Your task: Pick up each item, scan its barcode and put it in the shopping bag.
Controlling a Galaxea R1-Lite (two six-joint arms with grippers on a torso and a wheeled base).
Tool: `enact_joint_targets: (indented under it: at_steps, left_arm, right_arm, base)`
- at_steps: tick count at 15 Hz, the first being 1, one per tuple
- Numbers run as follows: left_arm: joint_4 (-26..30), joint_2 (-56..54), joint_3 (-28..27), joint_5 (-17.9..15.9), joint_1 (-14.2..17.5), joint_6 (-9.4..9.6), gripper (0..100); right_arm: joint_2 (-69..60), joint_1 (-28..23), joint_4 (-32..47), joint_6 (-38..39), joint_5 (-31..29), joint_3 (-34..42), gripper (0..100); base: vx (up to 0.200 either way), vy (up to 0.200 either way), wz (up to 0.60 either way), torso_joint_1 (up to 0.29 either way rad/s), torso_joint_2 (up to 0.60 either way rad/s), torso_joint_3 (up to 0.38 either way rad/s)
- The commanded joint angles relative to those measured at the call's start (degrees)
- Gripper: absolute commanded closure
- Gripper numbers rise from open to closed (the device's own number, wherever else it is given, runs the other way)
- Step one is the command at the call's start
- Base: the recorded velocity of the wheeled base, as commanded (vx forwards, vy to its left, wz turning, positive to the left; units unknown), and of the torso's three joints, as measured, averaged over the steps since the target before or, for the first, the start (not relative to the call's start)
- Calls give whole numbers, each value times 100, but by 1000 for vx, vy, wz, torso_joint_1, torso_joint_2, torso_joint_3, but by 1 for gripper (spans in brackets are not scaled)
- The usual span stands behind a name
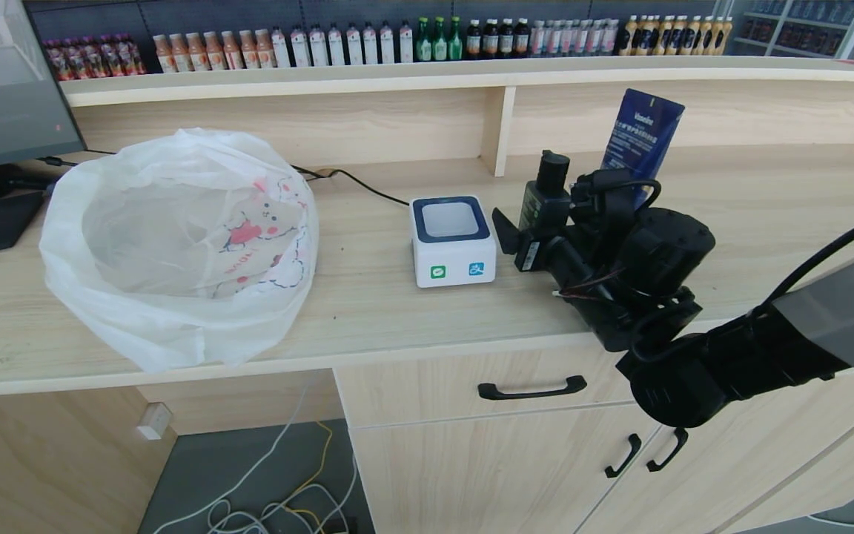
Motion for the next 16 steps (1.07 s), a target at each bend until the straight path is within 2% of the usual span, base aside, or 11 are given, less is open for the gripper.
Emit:
enact_joint_targets:
  at_steps: [1, 4, 5, 16]
  left_arm:
    - [-1, -2, 0, 0, 1, -1, 0]
    - [-1, -2, 0, 0, 1, -1, 0]
    - [-1, -2, 0, 0, 1, -1, 0]
    - [-1, -2, 0, 0, 1, -1, 0]
  right_arm:
    - [10, 2, 1, 2, -1, 9, 0]
    - [63, 2, 1, 20, -1, 9, 0]
    - [89, 2, 1, 20, -1, -18, 100]
    - [-289, 116, -8, 90, 8, 185, 100]
  base:
    - [0, 0, 0, 0, 0, 0]
    - [0, 0, 0, 0, 0, 0]
    - [0, 0, 0, 0, 0, 0]
    - [0, 0, 0, 0, 0, 0]
